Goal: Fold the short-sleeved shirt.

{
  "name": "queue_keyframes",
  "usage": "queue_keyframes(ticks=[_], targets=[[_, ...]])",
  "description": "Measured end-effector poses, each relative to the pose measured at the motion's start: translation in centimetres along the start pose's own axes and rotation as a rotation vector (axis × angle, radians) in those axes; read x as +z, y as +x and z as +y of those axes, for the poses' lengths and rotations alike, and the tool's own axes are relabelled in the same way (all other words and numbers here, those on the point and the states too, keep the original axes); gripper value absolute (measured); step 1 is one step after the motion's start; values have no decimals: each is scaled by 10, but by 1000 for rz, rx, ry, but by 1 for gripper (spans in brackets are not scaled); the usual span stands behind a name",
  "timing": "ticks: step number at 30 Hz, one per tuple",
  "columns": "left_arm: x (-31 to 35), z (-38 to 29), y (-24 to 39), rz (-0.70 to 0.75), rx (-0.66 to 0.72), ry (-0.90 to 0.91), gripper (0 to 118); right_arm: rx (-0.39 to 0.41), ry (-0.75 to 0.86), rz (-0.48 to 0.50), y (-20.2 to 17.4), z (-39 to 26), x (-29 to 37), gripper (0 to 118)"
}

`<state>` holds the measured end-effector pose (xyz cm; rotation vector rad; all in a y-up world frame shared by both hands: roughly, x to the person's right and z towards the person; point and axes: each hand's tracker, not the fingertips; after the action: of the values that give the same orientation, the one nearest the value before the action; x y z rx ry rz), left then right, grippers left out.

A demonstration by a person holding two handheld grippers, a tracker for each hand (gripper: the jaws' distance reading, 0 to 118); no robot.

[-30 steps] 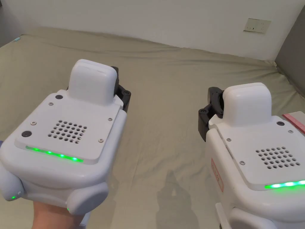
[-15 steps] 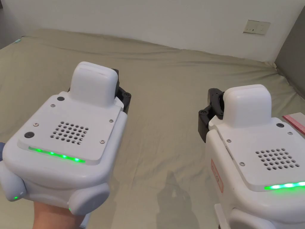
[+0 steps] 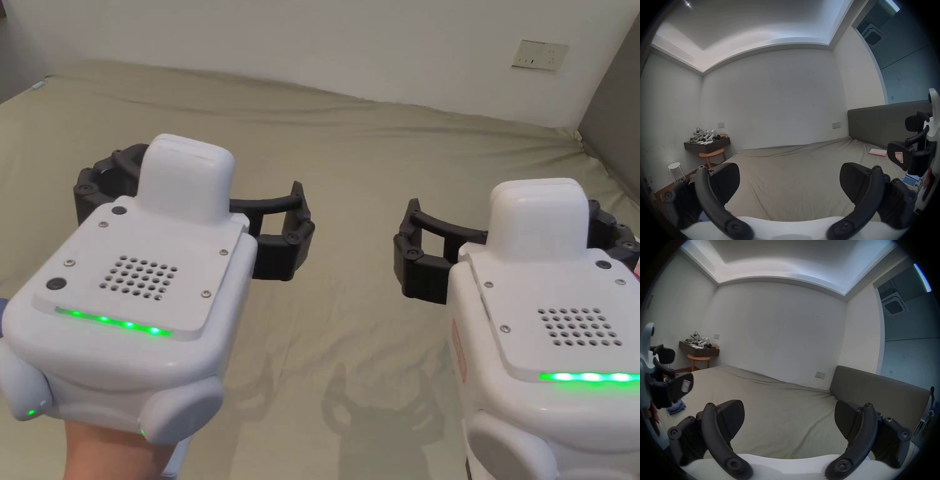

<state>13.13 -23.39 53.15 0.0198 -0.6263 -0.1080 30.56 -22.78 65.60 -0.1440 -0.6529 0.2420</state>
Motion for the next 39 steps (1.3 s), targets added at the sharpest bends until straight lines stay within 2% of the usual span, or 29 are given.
queue_keyframes(ticks=[2, 4, 7, 10, 19, 24, 27, 30, 34, 37, 39], targets=[[1, 1, 3, -5, -7, -1, 118, -15, -40, 60, 3, 1, -4, 114], [1, 1, 6, -4, -14, -4, 118, -101, -85, 124, 6, 6, -6, 114], [2, 2, 5, -3, -17, -1, 118, -186, -203, 58, 8, 17, -8, 114], [3, 4, 4, -6, -17, 5, 118, -177, -258, 68, 11, 25, -12, 114], [4, 7, 2, -5, -12, 16, 118, -213, -204, 108, 13, 27, -4, 114], [3, 6, 2, -8, -14, 11, 118, -167, -195, 103, 10, 25, -4, 114], [3, 6, 2, -9, -16, 11, 118, -169, -207, 114, 8, 24, -6, 114], [3, 6, 1, -9, -15, 8, 118, -201, -202, 99, 8, 23, -5, 114], [2, 6, -1, -5, -14, 7, 118, -235, -193, 143, 15, 25, -4, 114], [2, 6, 0, -2, -13, 10, 118, -202, -131, 132, 16, 24, -1, 114], [2, 6, 0, 1, -12, 14, 118, -123, -91, 88, 10, 21, 0, 114]])
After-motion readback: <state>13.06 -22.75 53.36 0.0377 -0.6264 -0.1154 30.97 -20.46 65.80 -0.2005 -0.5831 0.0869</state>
